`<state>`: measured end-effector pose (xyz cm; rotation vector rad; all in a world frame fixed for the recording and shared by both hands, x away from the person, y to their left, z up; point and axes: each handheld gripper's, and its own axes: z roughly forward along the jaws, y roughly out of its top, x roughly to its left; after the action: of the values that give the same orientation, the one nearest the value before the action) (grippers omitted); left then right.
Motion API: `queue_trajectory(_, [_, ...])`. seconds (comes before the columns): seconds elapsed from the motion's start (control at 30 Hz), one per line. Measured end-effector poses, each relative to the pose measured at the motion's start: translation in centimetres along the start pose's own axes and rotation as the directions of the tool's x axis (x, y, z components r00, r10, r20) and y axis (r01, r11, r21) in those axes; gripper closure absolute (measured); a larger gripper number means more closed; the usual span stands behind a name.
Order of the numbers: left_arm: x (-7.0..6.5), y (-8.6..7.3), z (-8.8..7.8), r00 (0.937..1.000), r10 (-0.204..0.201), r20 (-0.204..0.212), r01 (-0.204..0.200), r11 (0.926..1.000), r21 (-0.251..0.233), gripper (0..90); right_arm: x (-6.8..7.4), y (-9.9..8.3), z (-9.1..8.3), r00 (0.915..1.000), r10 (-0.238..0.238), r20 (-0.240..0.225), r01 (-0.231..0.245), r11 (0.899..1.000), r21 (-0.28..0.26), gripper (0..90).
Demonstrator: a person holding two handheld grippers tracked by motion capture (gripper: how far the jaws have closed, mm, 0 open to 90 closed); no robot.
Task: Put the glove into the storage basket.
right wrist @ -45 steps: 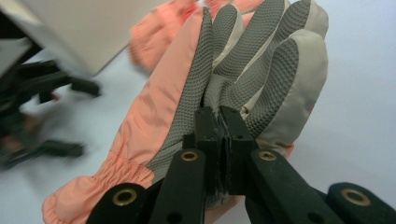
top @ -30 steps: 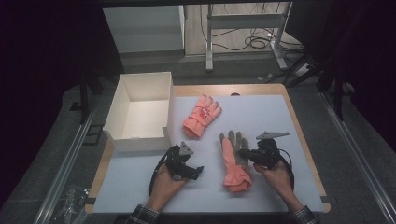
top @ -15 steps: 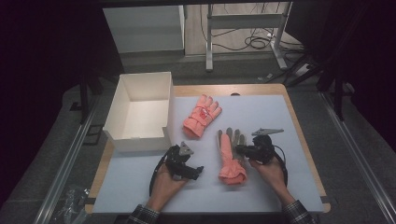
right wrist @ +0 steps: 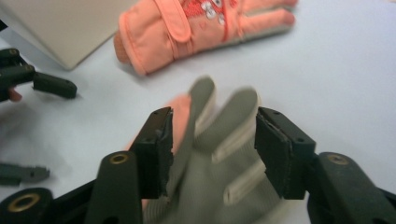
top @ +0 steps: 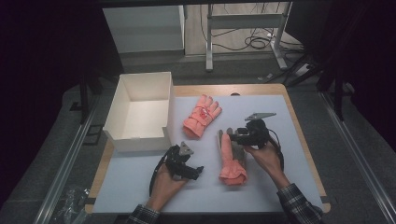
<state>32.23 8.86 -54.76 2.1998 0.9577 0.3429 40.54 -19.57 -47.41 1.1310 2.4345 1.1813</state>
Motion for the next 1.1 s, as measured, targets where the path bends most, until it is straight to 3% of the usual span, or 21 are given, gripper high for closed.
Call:
queue_trajectory(0.07, [0.0,0.0,0.0,1.0,0.001,0.001,-0.001,1.0,0.003,3.2,0.0,1.5,1.1,0.999,-0.045,0.005,0.045,0.999,-0.003,44.9])
queue_trajectory(0.23, [0.0,0.0,0.0,1.0,0.002,0.001,-0.002,1.0,0.004,3.2,-0.1,3.3,2.5,0.9991,-0.039,-0.017,0.039,0.999,-0.007,43.2])
queue_trajectory(0.27, [0.0,0.0,0.0,1.0,0.002,0.002,-0.002,1.0,0.003,3.2,0.0,4.2,3.4,0.9992,-0.036,-0.015,0.036,0.999,0.005,39.5])
queue_trajectory(0.47, [0.0,0.0,0.0,1.0,0.002,0.002,-0.002,1.0,0.003,3.2,0.2,6.4,5.8,0.9987,-0.049,0.011,0.049,0.998,0.034,38.6])
queue_trajectory(0.77, [0.0,0.0,0.0,1.0,0.0,0.002,0.0,1.0,0.003,3.2,-0.5,8.4,9.1,0.9982,-0.056,-0.023,0.057,0.997,0.057,38.7])
queue_trajectory(1.0, [0.0,0.0,0.0,1.0,0.0,0.002,0.0,1.0,0.002,3.2,-1.1,9.6,12.0,0.9983,-0.057,-0.008,0.058,0.994,0.092,38.0])
queue_trajectory(1.1, [0.0,0.0,0.0,1.0,-0.002,0.003,0.002,1.0,0.002,3.2,-1.1,10.0,13.1,0.9979,-0.064,0.009,0.063,0.993,0.103,33.1])
